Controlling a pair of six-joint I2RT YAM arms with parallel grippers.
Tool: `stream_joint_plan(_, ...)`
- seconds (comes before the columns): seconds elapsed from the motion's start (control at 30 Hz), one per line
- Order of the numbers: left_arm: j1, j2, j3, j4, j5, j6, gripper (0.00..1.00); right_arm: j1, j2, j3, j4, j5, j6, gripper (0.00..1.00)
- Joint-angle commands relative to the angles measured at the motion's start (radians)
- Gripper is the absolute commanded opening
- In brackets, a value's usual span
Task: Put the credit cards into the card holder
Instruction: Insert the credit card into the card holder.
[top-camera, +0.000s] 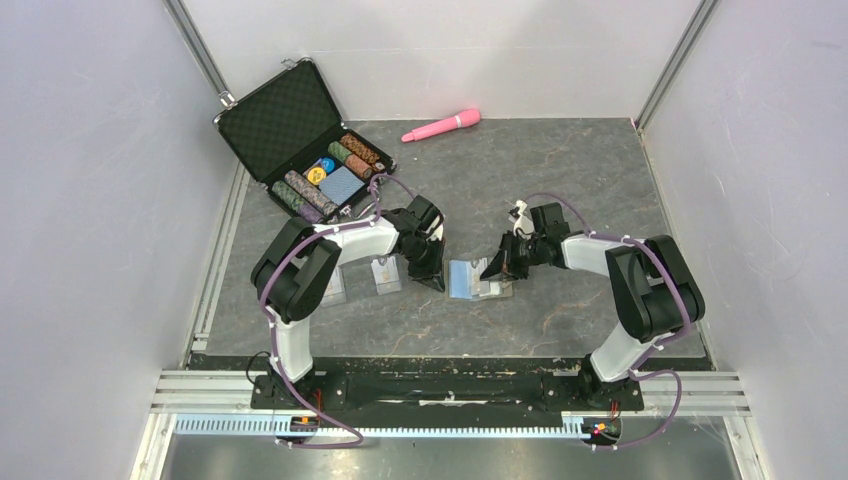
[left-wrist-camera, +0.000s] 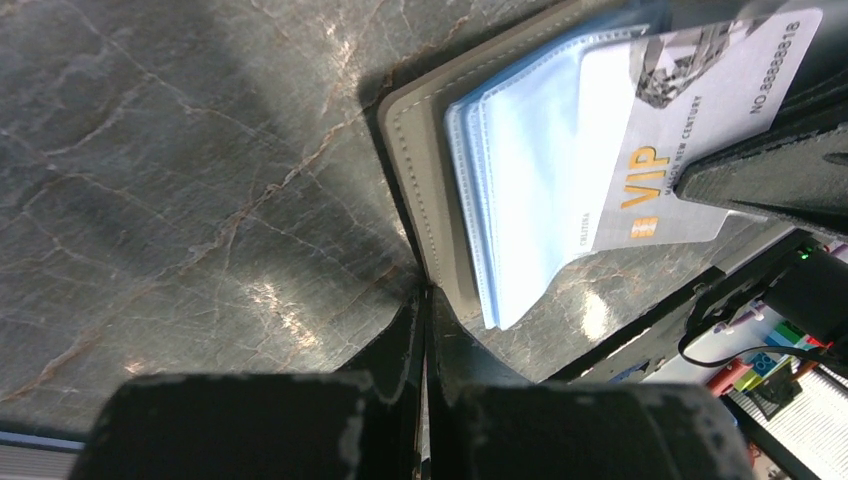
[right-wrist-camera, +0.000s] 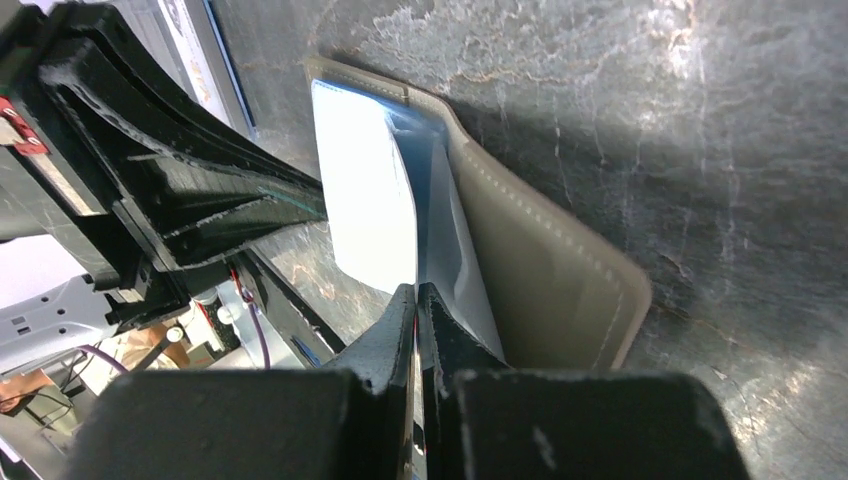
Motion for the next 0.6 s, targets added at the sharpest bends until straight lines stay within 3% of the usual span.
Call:
stream_joint_plan(0.0, -0.025, 0.039, -0.058, -0.056, -0.025, 0.026, 0.02, 0.003, 0.008, -0.022, 0.104, 0.081, 0.029, 0.00)
stream_joint_plan(0.27, -0.027, 0.033, -0.073, -0.038, -0.012, 0.008, 0.02, 0.016, 0.032, -0.045, 0.179, 0.048, 0.050, 0.00)
stream_joint_plan(0.57, -0.026, 0.051, -0.052, -0.048, -0.019, 0.014, 0.02, 0.059, 0.068, 0.006, 0.058, 0.050, -0.042, 0.00)
